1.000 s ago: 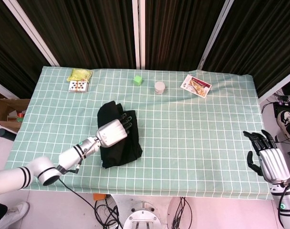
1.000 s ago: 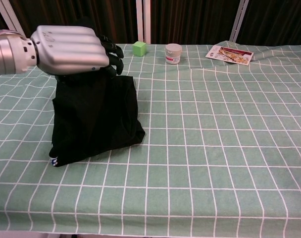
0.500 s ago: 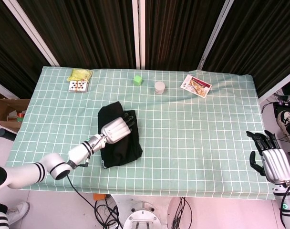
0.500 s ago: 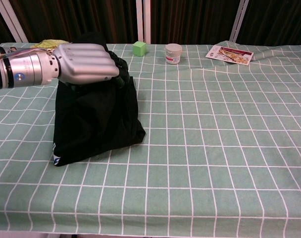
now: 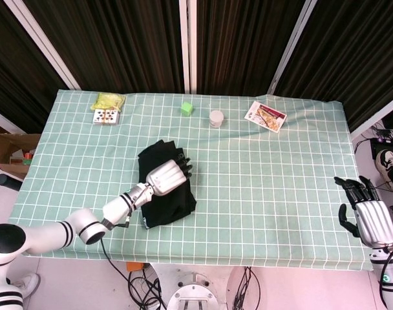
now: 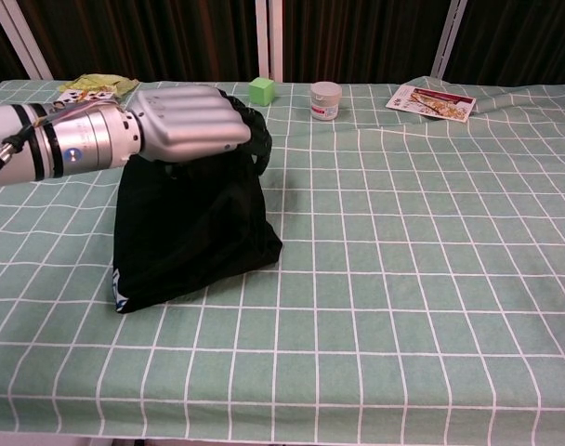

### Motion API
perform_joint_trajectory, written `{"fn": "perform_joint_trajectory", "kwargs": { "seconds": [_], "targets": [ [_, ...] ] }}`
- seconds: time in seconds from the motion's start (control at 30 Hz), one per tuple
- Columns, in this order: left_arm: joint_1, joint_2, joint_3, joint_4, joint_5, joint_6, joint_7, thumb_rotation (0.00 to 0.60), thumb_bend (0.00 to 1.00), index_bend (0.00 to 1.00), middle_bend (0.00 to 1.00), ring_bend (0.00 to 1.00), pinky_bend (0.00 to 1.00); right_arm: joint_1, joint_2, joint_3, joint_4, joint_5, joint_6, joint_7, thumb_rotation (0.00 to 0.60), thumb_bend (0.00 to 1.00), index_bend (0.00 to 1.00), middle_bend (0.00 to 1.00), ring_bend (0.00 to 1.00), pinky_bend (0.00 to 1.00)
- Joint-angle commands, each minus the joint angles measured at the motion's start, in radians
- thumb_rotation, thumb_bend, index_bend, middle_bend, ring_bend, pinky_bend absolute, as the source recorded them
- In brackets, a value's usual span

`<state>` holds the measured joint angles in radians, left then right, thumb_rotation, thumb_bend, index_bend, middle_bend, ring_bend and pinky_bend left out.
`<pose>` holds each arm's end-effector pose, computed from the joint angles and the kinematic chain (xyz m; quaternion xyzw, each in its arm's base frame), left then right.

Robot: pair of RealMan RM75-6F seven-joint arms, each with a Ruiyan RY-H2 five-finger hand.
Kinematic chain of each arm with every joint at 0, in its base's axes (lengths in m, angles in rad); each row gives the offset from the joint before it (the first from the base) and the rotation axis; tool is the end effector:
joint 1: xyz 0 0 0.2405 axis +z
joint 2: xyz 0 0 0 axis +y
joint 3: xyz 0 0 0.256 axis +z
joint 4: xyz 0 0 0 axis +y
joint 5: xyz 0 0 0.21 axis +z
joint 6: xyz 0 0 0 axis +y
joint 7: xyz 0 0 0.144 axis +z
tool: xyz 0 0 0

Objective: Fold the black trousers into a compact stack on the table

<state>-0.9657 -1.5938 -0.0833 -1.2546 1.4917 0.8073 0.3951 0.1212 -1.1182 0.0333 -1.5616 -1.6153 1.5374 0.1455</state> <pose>-0.0961 0.3633 -0.0497 -0.8862 -0.0791 -0.3058 0.3389 -0.2975 -0.1882 0.1617 0.6101 -0.3710 0.4548 0.5323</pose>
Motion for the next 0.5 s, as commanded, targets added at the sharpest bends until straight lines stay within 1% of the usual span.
{"fn": "perform_joint_trajectory", "kwargs": {
  "seconds": [0.03,0.07,0.17,0.2,0.27,0.3,0.33,0.37,0.4,0.47,0.5],
  "targets": [
    [0.038,-0.025,-0.039,0.001,-0.048,0.071,-0.021,0.6,0.01,0.19,0.17,0.11,0.18,0.0,0.001,0.001,-0.001,-0.001,0.001,-0.001,0.6,0.7,0.14,0.25,0.16,0.11],
    [0.049,-0.021,-0.048,-0.012,-0.058,0.093,-0.029,0.6,0.01,0.19,0.17,0.11,0.18,0.0,0.001,0.001,-0.001,-0.002,0.001,-0.001,0.6,0.7,0.14,0.25,0.16,0.11],
    [0.104,0.025,-0.077,-0.105,-0.093,0.177,-0.075,0.6,0.01,0.19,0.17,0.11,0.18,-0.002,0.002,0.003,0.0,-0.003,0.004,0.004,0.6,0.7,0.14,0.25,0.16,0.11],
    [0.115,0.038,-0.081,-0.126,-0.099,0.191,-0.082,0.6,0.01,0.19,0.17,0.11,0.18,-0.002,0.001,0.003,0.001,-0.003,0.004,0.005,0.6,0.7,0.14,0.25,0.16,0.11],
    [0.161,0.098,-0.086,-0.213,-0.136,0.231,-0.087,0.6,0.02,0.2,0.17,0.11,0.18,-0.003,-0.001,0.004,0.005,-0.004,0.005,0.009,0.6,0.7,0.14,0.25,0.16,0.11],
    [0.175,0.123,-0.083,-0.243,-0.153,0.233,-0.08,0.599,0.04,0.2,0.17,0.11,0.18,-0.003,-0.002,0.004,0.007,-0.004,0.006,0.011,0.6,0.7,0.14,0.25,0.16,0.11],
    [0.187,0.146,-0.081,-0.269,-0.174,0.232,-0.072,0.572,0.07,0.2,0.17,0.11,0.18,-0.002,-0.004,0.004,0.009,-0.004,0.005,0.013,0.6,0.7,0.14,0.25,0.16,0.11],
    [0.2,0.17,-0.078,-0.298,-0.205,0.226,-0.06,0.527,0.1,0.21,0.17,0.11,0.18,-0.002,-0.006,0.004,0.013,-0.005,0.005,0.016,0.6,0.7,0.14,0.25,0.16,0.11],
    [0.207,0.184,-0.074,-0.314,-0.225,0.219,-0.052,0.498,0.12,0.21,0.17,0.11,0.18,-0.001,-0.008,0.005,0.015,-0.005,0.004,0.018,0.6,0.7,0.14,0.25,0.16,0.11],
    [0.217,0.203,-0.063,-0.333,-0.261,0.201,-0.034,0.426,0.2,0.22,0.18,0.11,0.18,0.0,-0.012,0.005,0.019,-0.008,0.003,0.021,0.6,0.7,0.14,0.25,0.16,0.11],
    [0.22,0.205,-0.059,-0.337,-0.274,0.195,-0.031,0.406,0.22,0.22,0.18,0.11,0.18,0.001,-0.013,0.005,0.02,-0.009,0.004,0.022,0.6,0.7,0.14,0.25,0.16,0.11]
  ]
}}
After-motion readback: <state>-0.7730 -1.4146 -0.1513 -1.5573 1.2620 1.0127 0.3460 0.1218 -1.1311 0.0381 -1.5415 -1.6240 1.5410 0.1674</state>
